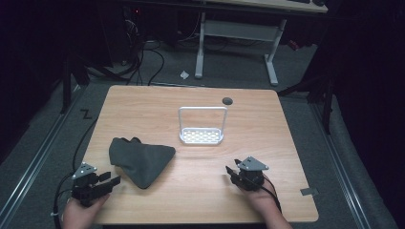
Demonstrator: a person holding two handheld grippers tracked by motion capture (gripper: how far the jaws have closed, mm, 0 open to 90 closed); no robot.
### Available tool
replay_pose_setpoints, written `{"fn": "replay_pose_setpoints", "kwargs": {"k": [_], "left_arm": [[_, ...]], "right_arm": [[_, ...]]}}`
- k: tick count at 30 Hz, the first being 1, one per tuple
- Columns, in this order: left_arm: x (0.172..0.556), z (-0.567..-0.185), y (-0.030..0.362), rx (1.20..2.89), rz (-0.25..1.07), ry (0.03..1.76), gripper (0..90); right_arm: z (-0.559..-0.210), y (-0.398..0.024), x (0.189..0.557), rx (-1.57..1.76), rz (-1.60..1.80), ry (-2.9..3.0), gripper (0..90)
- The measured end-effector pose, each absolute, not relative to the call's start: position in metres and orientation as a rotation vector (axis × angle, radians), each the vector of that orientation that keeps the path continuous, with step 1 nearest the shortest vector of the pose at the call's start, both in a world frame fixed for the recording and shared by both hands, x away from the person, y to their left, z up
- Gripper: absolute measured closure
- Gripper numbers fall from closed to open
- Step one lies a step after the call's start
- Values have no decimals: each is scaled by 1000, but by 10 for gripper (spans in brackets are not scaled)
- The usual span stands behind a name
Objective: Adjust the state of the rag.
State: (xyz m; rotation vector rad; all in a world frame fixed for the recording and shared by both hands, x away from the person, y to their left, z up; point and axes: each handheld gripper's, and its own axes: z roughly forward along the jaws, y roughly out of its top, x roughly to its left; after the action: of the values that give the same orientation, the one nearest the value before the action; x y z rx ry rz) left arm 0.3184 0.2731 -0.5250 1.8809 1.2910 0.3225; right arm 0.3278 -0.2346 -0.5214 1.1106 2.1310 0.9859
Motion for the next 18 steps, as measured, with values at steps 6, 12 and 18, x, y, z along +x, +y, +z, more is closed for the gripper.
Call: {"fn": "replay_pose_setpoints", "kwargs": {"k": [6, 12, 18], "left_arm": [[320, -525, 273, 1865, 330, 1287, 477], [316, -519, 276, 1836, 332, 1273, 466], [309, -497, 277, 1764, 387, 1228, 507]], "right_arm": [[-523, -237, 328, 1135, 964, 2127, 577], [-523, -234, 329, 1138, 961, 2124, 548], [-525, -231, 329, 1119, 953, 2138, 534]]}}
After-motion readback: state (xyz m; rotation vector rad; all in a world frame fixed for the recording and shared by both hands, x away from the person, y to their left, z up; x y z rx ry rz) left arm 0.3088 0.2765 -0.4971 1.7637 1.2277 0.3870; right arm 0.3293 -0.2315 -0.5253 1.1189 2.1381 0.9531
